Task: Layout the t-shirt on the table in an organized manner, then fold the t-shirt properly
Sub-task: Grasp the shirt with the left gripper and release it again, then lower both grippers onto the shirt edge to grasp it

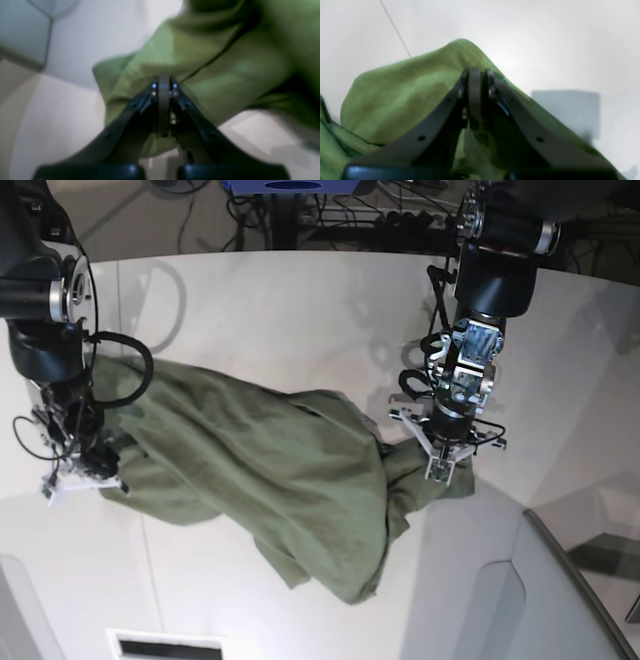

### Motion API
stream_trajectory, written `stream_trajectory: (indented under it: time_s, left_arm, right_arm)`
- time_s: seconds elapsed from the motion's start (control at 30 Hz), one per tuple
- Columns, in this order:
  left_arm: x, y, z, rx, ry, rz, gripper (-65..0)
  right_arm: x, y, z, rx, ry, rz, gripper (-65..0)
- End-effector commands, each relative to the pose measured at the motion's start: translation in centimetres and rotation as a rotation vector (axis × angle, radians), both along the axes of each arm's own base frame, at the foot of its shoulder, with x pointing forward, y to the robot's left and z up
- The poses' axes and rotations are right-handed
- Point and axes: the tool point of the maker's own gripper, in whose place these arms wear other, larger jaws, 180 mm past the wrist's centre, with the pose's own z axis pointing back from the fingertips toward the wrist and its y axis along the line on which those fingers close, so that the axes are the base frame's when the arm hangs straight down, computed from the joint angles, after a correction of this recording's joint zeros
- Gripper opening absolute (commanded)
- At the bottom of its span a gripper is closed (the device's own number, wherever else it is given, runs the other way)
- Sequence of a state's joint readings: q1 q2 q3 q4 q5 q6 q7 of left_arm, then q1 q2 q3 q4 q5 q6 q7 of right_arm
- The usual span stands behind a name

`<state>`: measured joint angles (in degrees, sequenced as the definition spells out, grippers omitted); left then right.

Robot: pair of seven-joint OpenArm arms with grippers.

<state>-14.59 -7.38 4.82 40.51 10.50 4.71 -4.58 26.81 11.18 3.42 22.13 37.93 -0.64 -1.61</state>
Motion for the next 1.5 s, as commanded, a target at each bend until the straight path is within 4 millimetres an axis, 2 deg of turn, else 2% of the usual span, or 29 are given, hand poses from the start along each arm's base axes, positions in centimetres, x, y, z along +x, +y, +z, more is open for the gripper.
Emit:
stream_trajectory:
  time_s: [0.0,0.1,0.17,0.27,0.33,0.47,0.57,0.7,0.87,0.97,1.0,1.03,1.13,1.23,1.27,1.33,1.4,1.47]
  left_arm:
    - [1.3,2.0,1.5,0.046,-0.046,0.030,-65.0]
    - [0.0,4.2,0.3,0.098,-0.002,0.059,-65.0]
    - [-1.0,6.2,-0.5,0.135,0.034,0.070,-65.0]
    - [-3.7,9.7,-1.7,0.184,0.088,0.098,-65.0]
    - [-4.5,11.4,-1.3,0.215,0.087,0.101,-65.0]
    - [-5.5,13.0,-0.1,0.259,0.062,0.084,-65.0]
    - [-6.2,15.7,1.2,0.270,0.040,0.151,-65.0]
    - [-7.0,18.7,2.1,0.277,0.028,0.227,-65.0]
    - [-7.2,19.6,2.9,0.292,0.015,0.231,-65.0]
    - [-6.2,18.3,4.4,0.281,-0.041,0.212,-65.0]
    - [-6.0,17.5,4.8,0.275,-0.060,0.199,-65.0]
    - [-5.8,16.3,5.2,0.259,-0.085,0.184,-65.0]
    - [-5.6,12.8,6.7,0.217,-0.153,0.139,-65.0]
    - [-6.5,8.7,7.2,0.147,-0.184,0.103,-65.0]
    - [-7.1,7.0,6.8,0.105,-0.157,0.093,-65.0]
    - [-7.9,4.1,6.0,0.019,-0.091,0.077,-65.0]
    - [-8.6,1.4,5.4,-0.094,-0.029,0.073,-65.0]
    - [-9.3,0.1,5.2,-0.200,0.007,0.092,-62.5]
  right_arm:
    - [-0.8,0.5,-0.9,0.027,0.066,0.005,-60.9]
    - [-0.9,0.3,-0.8,0.024,0.066,0.004,-60.9]
    - [-0.9,-0.5,-0.7,0.012,0.066,-0.003,-60.9]
    - [-1.0,-1.4,-0.5,0.003,0.064,-0.017,-61.1]
    - [-1.0,-1.7,-0.4,-0.003,0.062,-0.021,-61.1]
    - [-1.0,-1.7,-0.4,-0.002,0.060,-0.027,-61.2]
    - [-0.5,-2.1,0.1,-0.026,0.023,-0.041,-61.2]
    - [-0.8,-3.0,0.1,-0.060,0.038,-0.072,-61.2]
    - [-0.6,-2.9,0.2,-0.061,0.032,-0.067,-61.2]
    - [1.9,-1.6,2.7,-0.042,-0.078,-0.006,-61.2]
    - [2.1,-1.2,3.4,-0.042,-0.113,0.018,-61.2]
    - [2.3,-0.7,4.3,-0.045,-0.153,0.043,-61.2]
    - [3.0,0.8,8.8,-0.065,-0.283,0.120,-60.6]
    - [2.4,2.6,12.7,-0.077,-0.373,0.194,-60.5]
    - [2.0,3.2,13.8,-0.082,-0.396,0.215,-60.0]
    - [1.1,3.7,14.6,-0.086,-0.406,0.243,-55.4]
    - [0.2,4.3,14.5,-0.081,-0.389,0.269,-46.2]
    - [-0.6,4.7,13.9,-0.070,-0.357,0.287,-37.1]
